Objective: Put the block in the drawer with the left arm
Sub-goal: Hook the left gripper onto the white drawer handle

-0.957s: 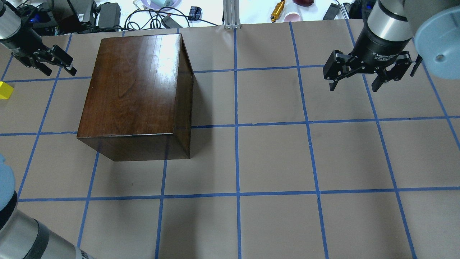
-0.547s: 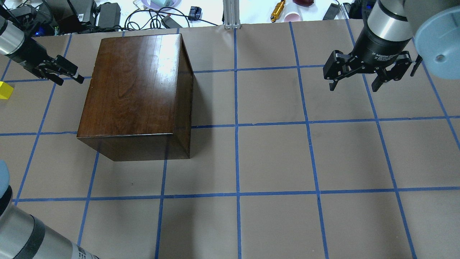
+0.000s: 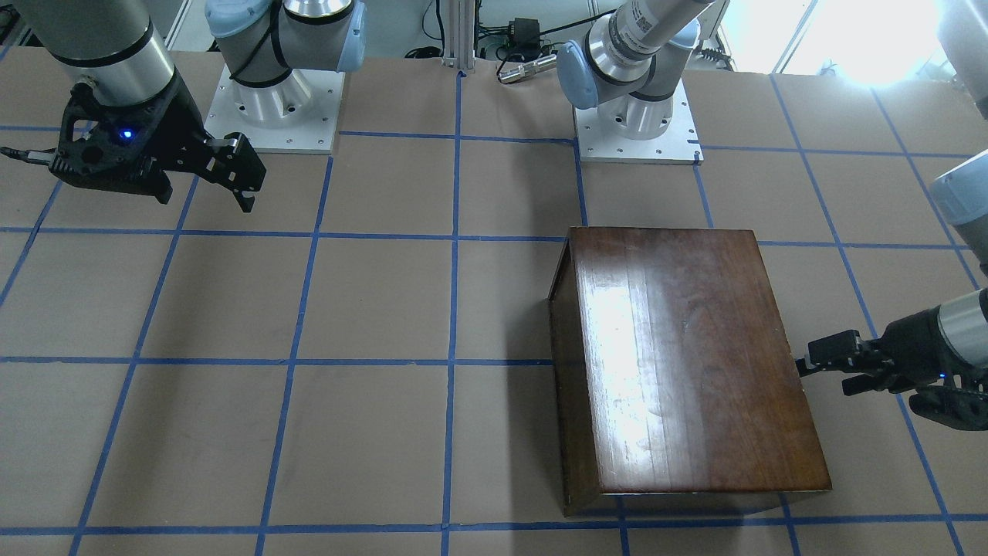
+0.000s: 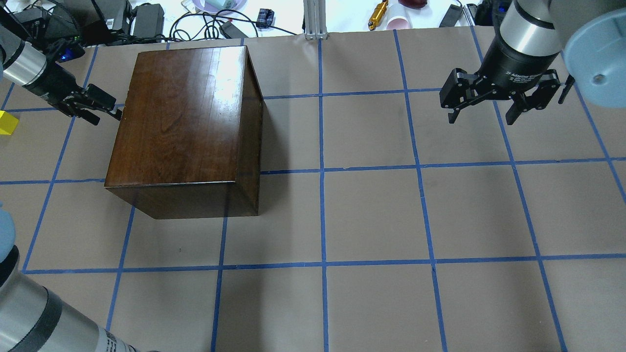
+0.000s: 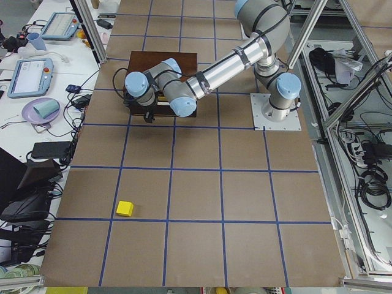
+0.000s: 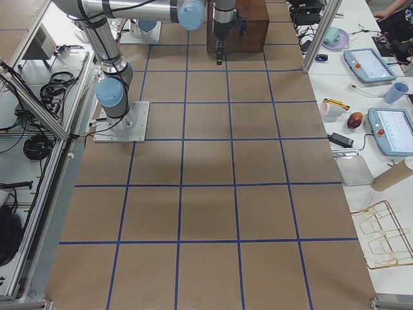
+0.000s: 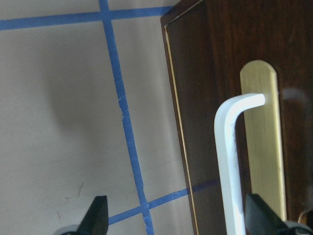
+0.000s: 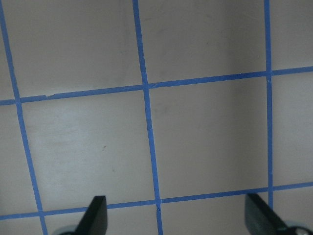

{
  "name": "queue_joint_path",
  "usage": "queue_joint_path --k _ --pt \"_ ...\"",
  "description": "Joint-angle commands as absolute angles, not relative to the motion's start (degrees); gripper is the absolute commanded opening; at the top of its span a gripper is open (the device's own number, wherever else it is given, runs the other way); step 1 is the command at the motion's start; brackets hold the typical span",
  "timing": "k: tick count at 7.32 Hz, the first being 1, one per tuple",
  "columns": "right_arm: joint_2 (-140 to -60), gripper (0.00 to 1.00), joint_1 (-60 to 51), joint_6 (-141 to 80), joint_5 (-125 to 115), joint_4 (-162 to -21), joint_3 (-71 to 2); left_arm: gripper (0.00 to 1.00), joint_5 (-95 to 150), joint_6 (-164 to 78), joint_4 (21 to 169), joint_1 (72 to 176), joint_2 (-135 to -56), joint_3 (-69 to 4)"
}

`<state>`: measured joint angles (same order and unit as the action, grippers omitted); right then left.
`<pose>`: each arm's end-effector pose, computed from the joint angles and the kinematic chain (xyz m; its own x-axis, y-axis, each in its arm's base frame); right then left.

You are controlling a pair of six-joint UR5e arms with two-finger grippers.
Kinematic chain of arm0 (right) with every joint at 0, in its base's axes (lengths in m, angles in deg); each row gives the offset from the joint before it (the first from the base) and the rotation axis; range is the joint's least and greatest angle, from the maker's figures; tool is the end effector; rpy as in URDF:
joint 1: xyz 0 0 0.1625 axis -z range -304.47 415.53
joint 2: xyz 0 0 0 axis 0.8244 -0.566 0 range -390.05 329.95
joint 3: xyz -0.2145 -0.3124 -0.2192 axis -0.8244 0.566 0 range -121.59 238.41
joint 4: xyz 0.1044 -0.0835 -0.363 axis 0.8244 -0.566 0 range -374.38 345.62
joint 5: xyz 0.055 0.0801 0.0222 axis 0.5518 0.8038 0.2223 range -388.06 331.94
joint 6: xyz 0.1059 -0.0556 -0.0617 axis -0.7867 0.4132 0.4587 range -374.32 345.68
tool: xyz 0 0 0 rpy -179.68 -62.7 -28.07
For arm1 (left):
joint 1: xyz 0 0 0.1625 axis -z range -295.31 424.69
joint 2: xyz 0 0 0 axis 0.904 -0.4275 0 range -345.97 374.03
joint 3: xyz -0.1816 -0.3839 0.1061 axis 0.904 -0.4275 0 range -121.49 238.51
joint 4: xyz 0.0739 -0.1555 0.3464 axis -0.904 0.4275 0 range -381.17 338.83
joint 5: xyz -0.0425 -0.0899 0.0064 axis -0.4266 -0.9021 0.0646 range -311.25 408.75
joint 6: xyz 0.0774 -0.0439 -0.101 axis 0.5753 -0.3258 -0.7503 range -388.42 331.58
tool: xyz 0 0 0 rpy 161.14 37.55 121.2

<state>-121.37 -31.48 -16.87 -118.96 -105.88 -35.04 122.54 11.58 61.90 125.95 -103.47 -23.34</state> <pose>0.1075 -0.4572 0.4509 -0.9952 0.0964 0.0162 0.0966 0.9953 0.0104 0.1456 -0.6208 0.2829 -0.9247 0.1564 0.3470 0.1629 0.9866 -0.0106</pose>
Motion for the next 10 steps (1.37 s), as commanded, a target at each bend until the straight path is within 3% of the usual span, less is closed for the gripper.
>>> queue_joint_path --k 1,8,10 --pt "-121.4 1.0 -31.5 -16.9 -119.0 -105.9 -35.0 1.0 120.7 11.7 61.9 125.9 -104.0 -24.0" --pt "-121.4 1.0 -31.5 -16.9 -118.9 -105.9 -35.0 1.0 120.9 11.6 61.2 125.9 -105.4 -23.9" --pt "-121.4 1.0 -31.5 -16.9 -119.0 -105.9 -35.0 0.92 121.3 11.4 61.1 125.9 -105.3 -23.7"
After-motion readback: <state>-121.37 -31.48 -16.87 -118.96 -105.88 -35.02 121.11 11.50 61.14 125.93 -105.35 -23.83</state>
